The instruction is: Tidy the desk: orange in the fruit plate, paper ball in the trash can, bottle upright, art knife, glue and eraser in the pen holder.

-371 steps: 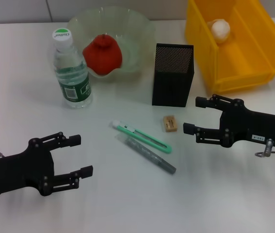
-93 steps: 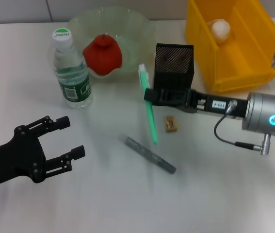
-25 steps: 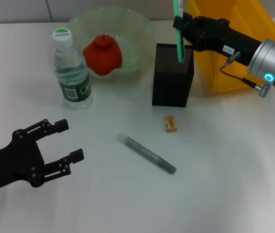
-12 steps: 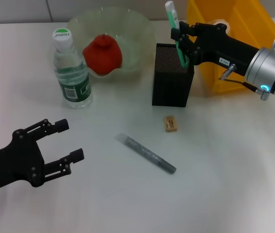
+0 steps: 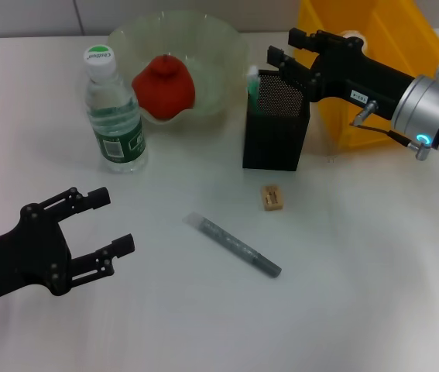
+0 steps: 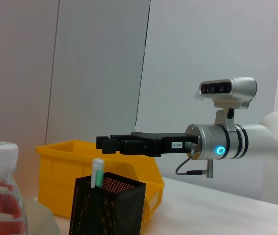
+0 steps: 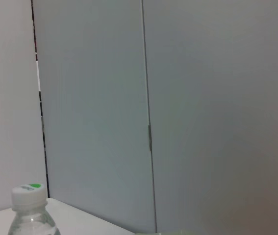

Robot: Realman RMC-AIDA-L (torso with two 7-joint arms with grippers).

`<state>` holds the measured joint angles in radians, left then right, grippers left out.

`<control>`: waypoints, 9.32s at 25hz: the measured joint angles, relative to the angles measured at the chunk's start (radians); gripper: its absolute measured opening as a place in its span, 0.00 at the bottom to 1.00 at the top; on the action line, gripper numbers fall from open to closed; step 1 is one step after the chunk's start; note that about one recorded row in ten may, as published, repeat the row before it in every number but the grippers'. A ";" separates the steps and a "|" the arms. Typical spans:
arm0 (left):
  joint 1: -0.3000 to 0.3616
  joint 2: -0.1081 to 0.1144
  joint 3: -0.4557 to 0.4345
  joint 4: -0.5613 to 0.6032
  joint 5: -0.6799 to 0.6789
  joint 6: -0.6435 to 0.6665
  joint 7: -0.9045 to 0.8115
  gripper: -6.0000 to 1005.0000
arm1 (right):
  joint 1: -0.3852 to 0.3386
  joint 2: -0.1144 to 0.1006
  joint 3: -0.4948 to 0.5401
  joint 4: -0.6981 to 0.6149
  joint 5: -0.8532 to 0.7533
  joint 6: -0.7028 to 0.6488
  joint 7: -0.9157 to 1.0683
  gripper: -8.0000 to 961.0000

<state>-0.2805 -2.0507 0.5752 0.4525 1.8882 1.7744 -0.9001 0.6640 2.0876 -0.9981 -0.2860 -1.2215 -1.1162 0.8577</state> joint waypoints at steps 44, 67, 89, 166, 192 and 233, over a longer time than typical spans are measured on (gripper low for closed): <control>0.005 0.004 -0.001 0.000 0.005 0.023 0.006 0.78 | -0.093 -0.011 -0.002 -0.308 -0.453 -0.398 0.348 0.75; 0.011 0.004 -0.002 0.000 0.005 0.024 0.006 0.78 | 0.264 -0.012 -0.063 -0.569 -1.041 -0.460 1.096 0.74; 0.009 -0.003 -0.002 0.000 0.000 0.017 0.001 0.78 | 0.374 0.001 -0.467 -0.561 -1.259 -0.327 1.218 0.74; -0.023 -0.006 -0.011 0.000 0.000 0.009 -0.004 0.78 | 0.364 0.005 -0.721 -0.450 -1.240 -0.119 1.264 0.42; -0.024 -0.004 -0.013 0.000 0.000 0.013 -0.004 0.78 | 0.067 -0.003 -0.378 -0.708 -0.842 -0.263 0.939 0.42; -0.040 -0.009 -0.020 -0.012 -0.001 0.013 0.002 0.78 | -0.121 0.001 0.144 -0.013 -0.198 -0.392 -0.071 0.49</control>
<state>-0.3205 -2.0600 0.5548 0.4403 1.8868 1.7873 -0.8983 0.5430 2.0881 -0.8540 -0.2988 -1.4192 -1.5082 0.7865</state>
